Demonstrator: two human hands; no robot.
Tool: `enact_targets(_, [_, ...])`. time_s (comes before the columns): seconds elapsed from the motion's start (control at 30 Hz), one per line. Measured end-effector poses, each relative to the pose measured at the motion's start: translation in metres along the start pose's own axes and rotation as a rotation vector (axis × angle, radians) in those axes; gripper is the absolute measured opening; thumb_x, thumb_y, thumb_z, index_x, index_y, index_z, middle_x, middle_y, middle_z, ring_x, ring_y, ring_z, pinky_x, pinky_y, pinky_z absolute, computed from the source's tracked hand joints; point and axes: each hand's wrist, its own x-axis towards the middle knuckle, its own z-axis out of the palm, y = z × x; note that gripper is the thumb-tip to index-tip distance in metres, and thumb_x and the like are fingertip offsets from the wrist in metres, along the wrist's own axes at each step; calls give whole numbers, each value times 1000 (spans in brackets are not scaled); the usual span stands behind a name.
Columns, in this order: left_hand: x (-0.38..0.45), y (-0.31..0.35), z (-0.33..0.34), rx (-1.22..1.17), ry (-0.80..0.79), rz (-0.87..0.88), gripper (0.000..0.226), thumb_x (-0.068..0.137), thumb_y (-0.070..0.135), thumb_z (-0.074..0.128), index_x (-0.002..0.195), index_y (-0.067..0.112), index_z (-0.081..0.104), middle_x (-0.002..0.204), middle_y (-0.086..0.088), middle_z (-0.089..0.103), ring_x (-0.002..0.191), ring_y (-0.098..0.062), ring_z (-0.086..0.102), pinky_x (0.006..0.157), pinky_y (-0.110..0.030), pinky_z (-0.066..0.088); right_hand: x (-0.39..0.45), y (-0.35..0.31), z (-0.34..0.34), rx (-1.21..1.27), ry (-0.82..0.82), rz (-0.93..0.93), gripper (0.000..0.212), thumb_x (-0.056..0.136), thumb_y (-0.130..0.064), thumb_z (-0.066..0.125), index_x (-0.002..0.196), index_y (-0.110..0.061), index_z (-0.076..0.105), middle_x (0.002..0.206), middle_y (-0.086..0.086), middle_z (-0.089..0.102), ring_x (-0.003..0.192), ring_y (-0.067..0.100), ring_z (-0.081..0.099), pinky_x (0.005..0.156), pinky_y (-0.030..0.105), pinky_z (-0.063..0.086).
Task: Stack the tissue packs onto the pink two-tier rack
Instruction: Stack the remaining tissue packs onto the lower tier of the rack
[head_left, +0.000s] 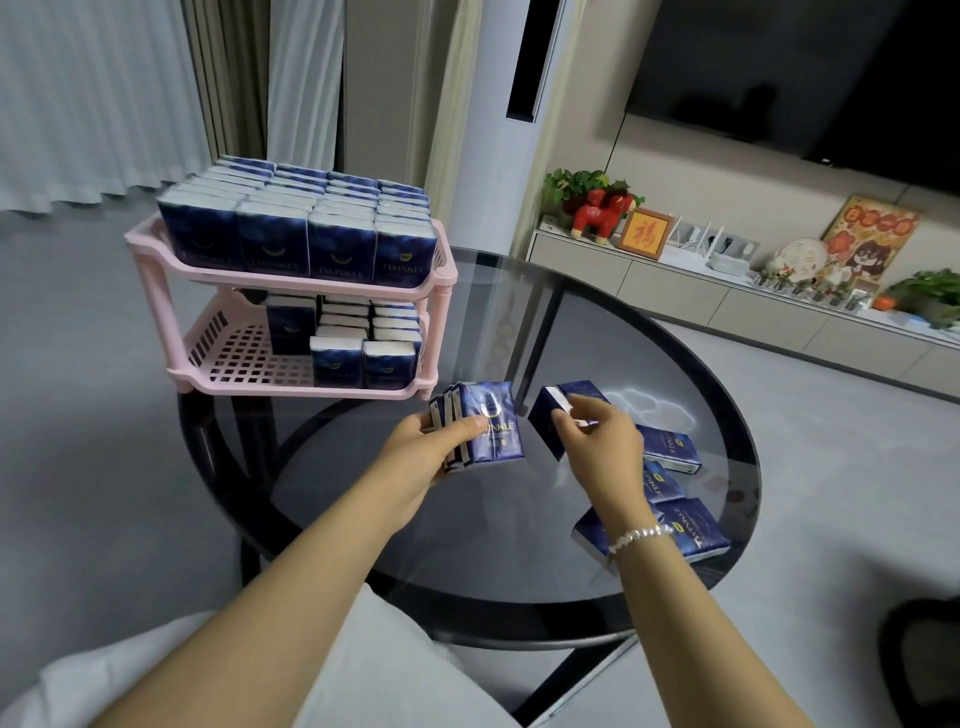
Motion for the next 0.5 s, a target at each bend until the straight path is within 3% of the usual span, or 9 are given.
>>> enact_targets(0.07, [4, -2, -2, -16, 24, -8, 40, 81, 15, 72, 118, 5, 59, 103, -11, 72, 88, -20, 70, 74, -29, 55, 15, 12, 0, -192, 26, -15, 35, 84, -28, 66, 114, -11, 64, 112, 10, 63, 103, 24, 57, 84, 37, 49])
enact_targets(0.17, [8, -4, -5, -29, 46, -10, 48, 79, 18, 74, 122, 5, 56, 106, -11, 71, 91, -21, 70, 72, -28, 53, 27, 19, 2, -404, -20, -13, 19, 78, -34, 69, 87, -17, 66, 98, 11, 61, 95, 26, 51, 63, 30, 36])
enact_targets(0.27, [10, -5, -6, -29, 49, -9, 49, 78, 20, 75, 122, 6, 56, 105, -11, 72, 92, -22, 70, 72, -29, 53, 30, 20, 3, -464, -32, -27, 18, 77, -32, 69, 89, -18, 68, 96, 8, 59, 93, 27, 52, 66, 30, 37])
enact_targets(0.33, [13, -6, -8, -17, 58, 0, 50, 78, 21, 76, 122, 8, 56, 105, -10, 72, 92, -22, 70, 72, -29, 52, 29, 17, 3, -390, -62, -10, 19, 77, -30, 70, 93, -19, 70, 94, 7, 63, 88, 29, 56, 67, 34, 46])
enact_targets(0.4, [14, -7, -10, -2, 60, 8, 50, 77, 23, 76, 122, 9, 57, 105, -10, 72, 93, -23, 70, 76, -31, 53, 26, 11, -2, -157, -97, 29, 21, 81, -27, 67, 101, -20, 69, 91, 5, 68, 80, 25, 62, 63, 35, 52])
enact_targets(0.5, [16, -7, -14, 45, 67, 22, 55, 71, 29, 79, 120, 12, 60, 104, -8, 73, 96, -23, 70, 90, -39, 54, 18, -3, -15, 154, -172, 70, 26, 91, -24, 58, 117, -19, 61, 98, 1, 66, 84, 14, 61, 58, 24, 50])
